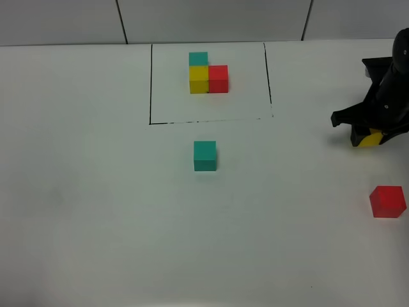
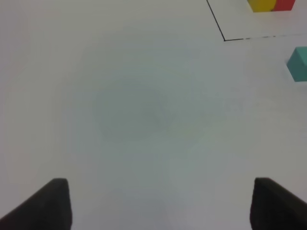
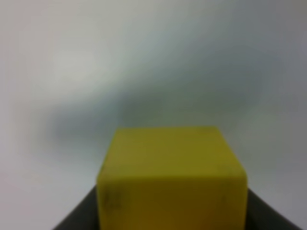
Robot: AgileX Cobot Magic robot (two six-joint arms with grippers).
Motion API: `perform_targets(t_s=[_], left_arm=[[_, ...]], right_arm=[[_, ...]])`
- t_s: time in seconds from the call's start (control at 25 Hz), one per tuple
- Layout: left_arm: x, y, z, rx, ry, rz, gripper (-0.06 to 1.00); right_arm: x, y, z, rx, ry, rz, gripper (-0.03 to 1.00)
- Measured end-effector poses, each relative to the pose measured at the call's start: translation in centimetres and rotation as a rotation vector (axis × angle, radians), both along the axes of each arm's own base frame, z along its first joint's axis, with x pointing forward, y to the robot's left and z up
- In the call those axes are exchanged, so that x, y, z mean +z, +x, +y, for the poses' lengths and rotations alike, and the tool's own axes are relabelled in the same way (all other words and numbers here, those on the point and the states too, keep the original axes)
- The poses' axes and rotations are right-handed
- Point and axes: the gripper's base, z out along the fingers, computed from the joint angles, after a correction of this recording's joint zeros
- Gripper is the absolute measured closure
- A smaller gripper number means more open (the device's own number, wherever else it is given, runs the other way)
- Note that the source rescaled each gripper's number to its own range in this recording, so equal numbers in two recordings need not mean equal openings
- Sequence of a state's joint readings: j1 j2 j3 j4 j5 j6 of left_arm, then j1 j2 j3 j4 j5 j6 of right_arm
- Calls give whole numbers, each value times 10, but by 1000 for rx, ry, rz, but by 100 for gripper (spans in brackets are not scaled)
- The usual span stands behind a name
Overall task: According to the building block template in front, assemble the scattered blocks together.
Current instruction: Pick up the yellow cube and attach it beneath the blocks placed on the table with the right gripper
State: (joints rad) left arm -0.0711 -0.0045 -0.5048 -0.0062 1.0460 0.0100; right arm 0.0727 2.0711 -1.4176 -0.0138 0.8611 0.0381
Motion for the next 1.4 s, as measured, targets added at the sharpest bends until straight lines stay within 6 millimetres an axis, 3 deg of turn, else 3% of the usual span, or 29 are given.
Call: perform_targets(t_s=[0.2,0.56,0.88,1.16,1.4], left_arm=[[0,0,0,0,0,0,13],[0,0,4,28,41,-3,13],[0,0,4,29,43,-3,13],[0,0,4,29,43,-3,13],[0,0,4,29,43,-3,13]], right_arm=[[39,-20,48,-6,-7,1,97],[25,-74,141,-12,-118,100,97],[21,-106,202,-19,-41,14,97],[22,-127,244,7,67,-65,97],[19,-131,261,1,131,-91,97]])
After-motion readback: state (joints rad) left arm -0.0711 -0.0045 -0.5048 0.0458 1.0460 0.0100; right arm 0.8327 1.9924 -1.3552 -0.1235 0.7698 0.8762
